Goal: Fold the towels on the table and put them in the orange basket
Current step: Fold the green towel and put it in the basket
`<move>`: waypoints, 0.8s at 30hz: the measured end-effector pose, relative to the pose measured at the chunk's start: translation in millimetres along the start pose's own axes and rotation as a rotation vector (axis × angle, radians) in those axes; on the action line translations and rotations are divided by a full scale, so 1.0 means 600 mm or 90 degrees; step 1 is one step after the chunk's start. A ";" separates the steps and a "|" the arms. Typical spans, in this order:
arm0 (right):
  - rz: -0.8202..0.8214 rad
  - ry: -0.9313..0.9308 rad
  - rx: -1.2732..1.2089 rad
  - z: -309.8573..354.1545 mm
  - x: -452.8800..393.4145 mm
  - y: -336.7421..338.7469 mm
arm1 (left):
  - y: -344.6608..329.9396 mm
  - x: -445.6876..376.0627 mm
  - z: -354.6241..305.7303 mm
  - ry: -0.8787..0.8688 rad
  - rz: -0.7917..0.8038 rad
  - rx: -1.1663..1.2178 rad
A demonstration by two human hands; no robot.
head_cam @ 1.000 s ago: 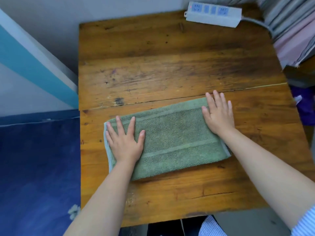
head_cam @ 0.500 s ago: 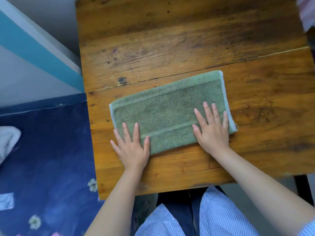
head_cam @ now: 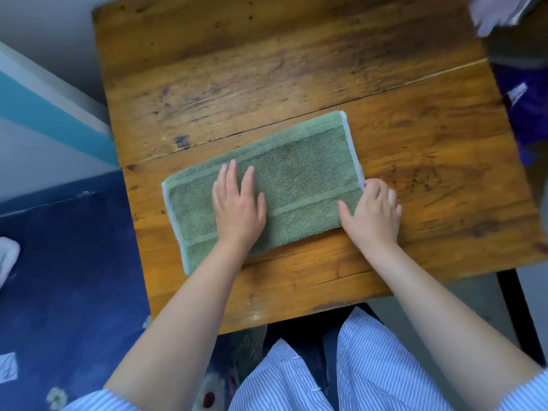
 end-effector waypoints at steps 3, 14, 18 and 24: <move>0.030 -0.039 -0.058 0.004 -0.004 0.005 | -0.013 -0.056 -0.083 -0.101 0.070 -0.039; 0.134 -0.111 -0.322 -0.053 -0.061 0.025 | -0.035 -0.183 -0.287 -0.142 0.406 -0.083; 0.157 -0.052 -0.307 -0.089 -0.123 0.069 | -0.015 -0.216 -0.320 -0.109 0.446 -0.044; 0.113 0.071 -0.182 -0.126 -0.261 0.187 | 0.039 -0.278 -0.378 -0.108 0.395 -0.030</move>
Point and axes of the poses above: each hand's wrist, its own x-axis away from the middle knuckle, its own y-axis out of the back of the hand, z = x × y, the point moved 4 cm from there along -x, towards the middle knuckle, and after that the axes turned 14 degrees about y, right-handed, at the moved point
